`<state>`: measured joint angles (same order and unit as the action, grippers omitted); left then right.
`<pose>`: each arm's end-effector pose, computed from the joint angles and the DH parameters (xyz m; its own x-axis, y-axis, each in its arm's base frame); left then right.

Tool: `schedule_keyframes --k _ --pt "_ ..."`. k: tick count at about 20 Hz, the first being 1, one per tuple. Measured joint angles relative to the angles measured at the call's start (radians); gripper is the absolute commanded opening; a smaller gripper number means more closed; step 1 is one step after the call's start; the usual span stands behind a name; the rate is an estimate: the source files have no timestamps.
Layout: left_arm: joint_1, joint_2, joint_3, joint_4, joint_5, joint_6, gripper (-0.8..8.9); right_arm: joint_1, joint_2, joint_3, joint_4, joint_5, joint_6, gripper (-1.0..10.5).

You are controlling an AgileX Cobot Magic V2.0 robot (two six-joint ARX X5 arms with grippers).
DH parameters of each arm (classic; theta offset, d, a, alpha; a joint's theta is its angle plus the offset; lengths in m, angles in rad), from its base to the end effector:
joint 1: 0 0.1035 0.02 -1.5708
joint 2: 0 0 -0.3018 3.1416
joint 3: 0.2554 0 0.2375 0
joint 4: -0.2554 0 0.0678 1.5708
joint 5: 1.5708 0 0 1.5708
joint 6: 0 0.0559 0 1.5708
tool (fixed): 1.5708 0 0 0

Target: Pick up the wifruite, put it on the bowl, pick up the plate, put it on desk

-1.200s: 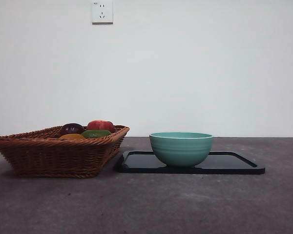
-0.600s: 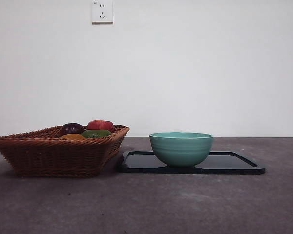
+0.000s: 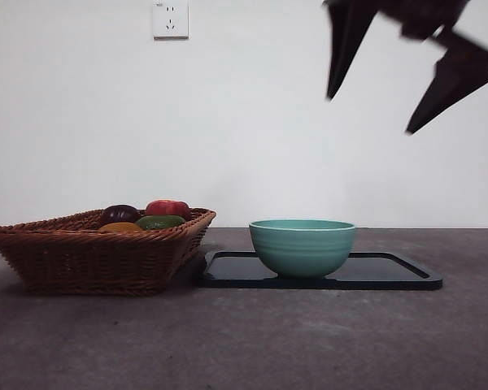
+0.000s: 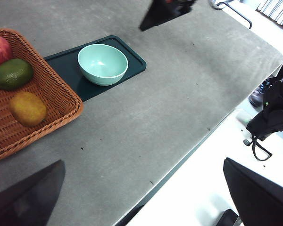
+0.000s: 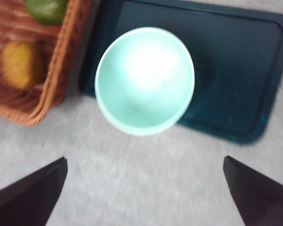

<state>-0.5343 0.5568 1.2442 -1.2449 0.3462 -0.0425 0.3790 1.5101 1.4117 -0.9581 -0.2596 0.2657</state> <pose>-0.0049 -0.0191 0.3915 0.5142 -0.6985 -0.4977 0.7068 0.6738 -0.2154 0.2699 0.1229 0.3358 0.3467 0.4144 -0.8415 -0.2458 0.9059 0.3448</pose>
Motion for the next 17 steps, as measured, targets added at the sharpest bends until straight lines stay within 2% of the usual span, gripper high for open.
schedule_keyframes --k 7,11,17 --pt "0.000 0.000 0.000 0.000 0.000 0.000 5.66 -0.006 0.231 0.100 0.017 0.003 -0.007 5.6" --pt "0.000 0.000 0.000 0.000 0.000 0.000 5.66 -0.013 0.307 0.100 0.059 0.055 -0.007 5.6" --pt "0.000 0.000 0.000 0.000 0.000 0.000 5.66 -0.024 0.401 0.100 0.114 0.077 -0.006 4.8"
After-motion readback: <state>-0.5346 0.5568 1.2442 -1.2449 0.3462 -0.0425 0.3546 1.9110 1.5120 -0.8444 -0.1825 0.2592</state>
